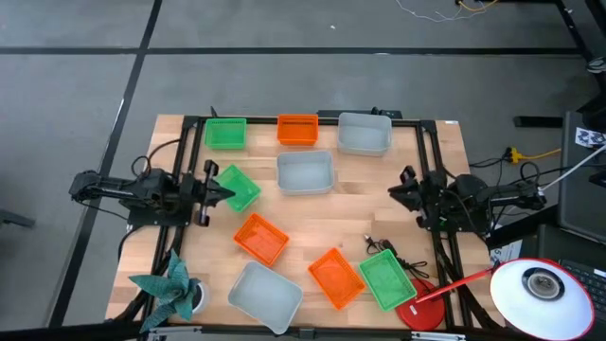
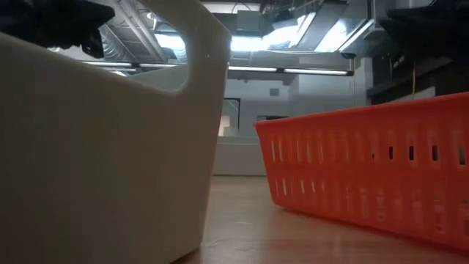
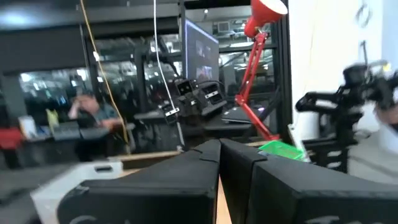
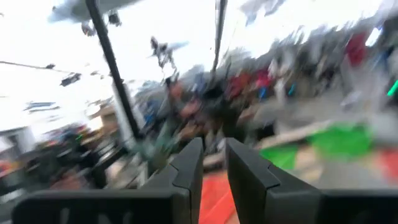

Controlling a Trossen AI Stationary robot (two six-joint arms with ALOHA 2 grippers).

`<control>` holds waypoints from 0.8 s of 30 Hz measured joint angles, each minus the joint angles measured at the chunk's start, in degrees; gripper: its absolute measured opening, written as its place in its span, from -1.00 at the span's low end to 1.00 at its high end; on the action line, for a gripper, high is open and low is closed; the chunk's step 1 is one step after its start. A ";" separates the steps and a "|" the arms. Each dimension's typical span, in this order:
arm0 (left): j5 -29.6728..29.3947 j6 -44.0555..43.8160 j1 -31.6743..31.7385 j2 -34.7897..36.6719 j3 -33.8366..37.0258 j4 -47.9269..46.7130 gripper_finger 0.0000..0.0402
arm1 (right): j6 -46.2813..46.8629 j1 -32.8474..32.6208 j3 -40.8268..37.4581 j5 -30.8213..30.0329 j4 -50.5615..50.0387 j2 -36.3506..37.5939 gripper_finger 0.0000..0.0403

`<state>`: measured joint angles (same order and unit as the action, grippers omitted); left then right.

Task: Stack baskets by color
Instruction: Stack the middle gray bin on top of the top gray bin

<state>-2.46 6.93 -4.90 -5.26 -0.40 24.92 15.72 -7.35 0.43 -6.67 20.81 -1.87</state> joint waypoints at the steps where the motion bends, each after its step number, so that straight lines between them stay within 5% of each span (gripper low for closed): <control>1: -0.01 1.67 0.01 0.00 0.00 0.25 -1.00 | -2.16 0.00 0.00 -1.82 2.43 -0.75 -0.65; 7: 0.37 5.25 0.01 0.00 0.00 0.50 -1.00 | -7.78 0.02 1.51 -6.13 13.20 -7.94 -0.65; 11: 0.53 4.47 0.02 -0.04 0.00 3.43 -1.00 | -5.92 0.02 7.64 0.70 13.51 -15.08 -0.65; 16: 0.47 5.63 0.01 -0.04 0.00 11.71 -1.00 | -15.80 0.08 18.26 3.14 10.77 -27.62 -0.65; 24: -9.65 6.15 0.02 -0.03 0.00 14.73 -1.00 | -17.72 4.89 39.02 -15.93 -18.03 -50.42 -0.65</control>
<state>-12.12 13.08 -4.89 -5.28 -0.40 39.64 -2.00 -2.46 39.45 -22.60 2.78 -52.29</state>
